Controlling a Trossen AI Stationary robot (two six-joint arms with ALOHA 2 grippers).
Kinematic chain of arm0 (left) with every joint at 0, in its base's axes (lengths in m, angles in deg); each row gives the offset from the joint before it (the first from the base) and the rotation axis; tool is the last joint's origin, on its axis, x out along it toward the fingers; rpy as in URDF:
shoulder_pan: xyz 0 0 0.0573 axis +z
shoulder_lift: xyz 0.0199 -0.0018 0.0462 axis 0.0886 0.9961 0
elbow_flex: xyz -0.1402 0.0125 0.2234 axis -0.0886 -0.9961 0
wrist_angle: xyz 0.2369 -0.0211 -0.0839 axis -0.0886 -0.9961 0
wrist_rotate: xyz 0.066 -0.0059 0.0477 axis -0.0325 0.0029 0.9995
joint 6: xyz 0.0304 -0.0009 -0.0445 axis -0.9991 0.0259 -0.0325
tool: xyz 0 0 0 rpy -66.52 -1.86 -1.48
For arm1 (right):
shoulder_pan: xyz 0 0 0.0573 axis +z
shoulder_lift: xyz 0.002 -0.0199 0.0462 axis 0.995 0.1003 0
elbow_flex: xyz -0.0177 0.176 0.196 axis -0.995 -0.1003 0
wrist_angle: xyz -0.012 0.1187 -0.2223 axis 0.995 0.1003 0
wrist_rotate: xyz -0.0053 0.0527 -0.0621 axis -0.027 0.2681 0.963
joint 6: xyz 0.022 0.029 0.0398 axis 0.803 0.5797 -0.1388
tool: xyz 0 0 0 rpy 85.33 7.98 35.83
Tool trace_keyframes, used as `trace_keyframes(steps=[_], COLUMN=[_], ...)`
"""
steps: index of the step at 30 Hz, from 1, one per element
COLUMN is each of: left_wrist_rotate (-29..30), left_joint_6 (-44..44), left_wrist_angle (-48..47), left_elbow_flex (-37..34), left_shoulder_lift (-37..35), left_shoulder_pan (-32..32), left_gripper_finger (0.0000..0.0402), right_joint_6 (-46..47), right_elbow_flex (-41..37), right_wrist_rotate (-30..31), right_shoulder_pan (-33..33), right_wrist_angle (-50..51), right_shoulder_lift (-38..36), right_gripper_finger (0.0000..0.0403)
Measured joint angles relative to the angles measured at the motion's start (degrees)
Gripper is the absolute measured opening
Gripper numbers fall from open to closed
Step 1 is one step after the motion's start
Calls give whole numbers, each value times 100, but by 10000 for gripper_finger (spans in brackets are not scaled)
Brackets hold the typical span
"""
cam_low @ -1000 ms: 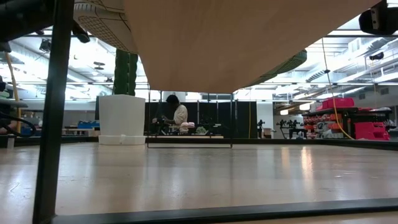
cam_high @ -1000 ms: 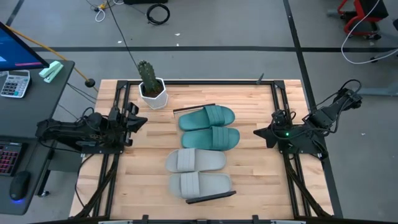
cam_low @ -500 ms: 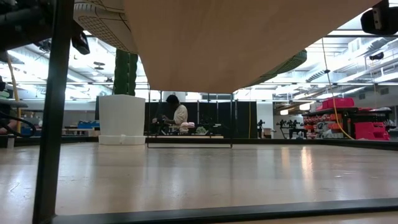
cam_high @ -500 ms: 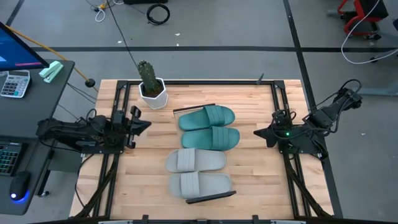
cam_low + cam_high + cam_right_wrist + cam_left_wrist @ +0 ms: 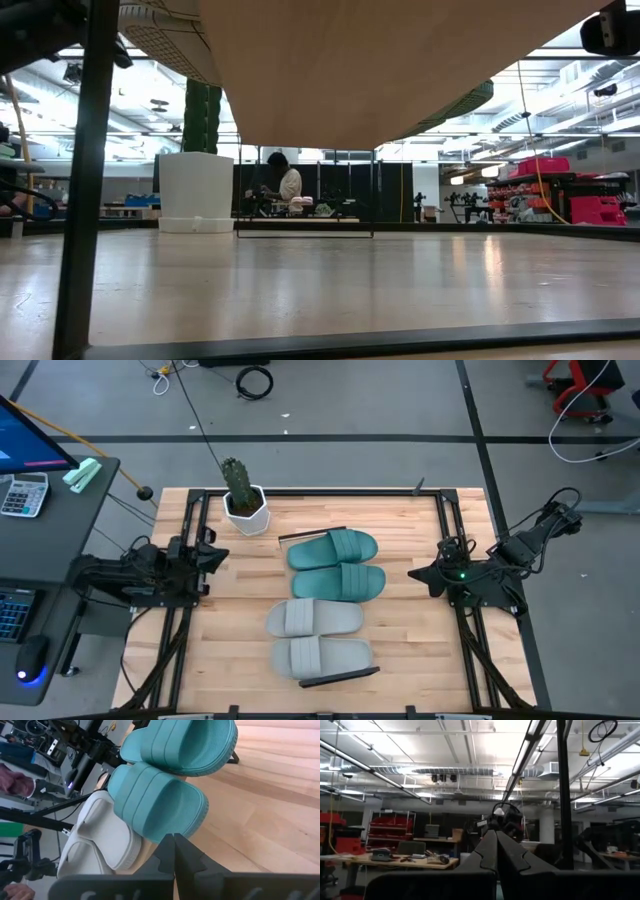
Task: Pick and place slides into the shelf
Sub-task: Return to Home Position
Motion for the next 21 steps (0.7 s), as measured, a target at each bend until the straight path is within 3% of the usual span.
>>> trace_keyframes(steps=[4, 12, 21], left_wrist_rotate=[27, 156, 177], left_joint_6=[-39, 720, 1203], left_wrist_angle=[-476, -1768, -2083], left_elbow_flex=[-2, -2, -3], left_shoulder_lift=[-469, -428, -426], left_shoulder_pan=[0, 0, 0], left_gripper_finger=[2, 3, 40], right_joint_6=[-22, -220, -887], right_elbow_flex=[0, 0, 0], right_wrist_rotate=[0, 130, 253], right_shoulder_pan=[0, 2, 3], right_wrist_angle=[0, 11, -43], right_shoulder_lift=[0, -48, -256], right_gripper_finger=[0, 0, 0])
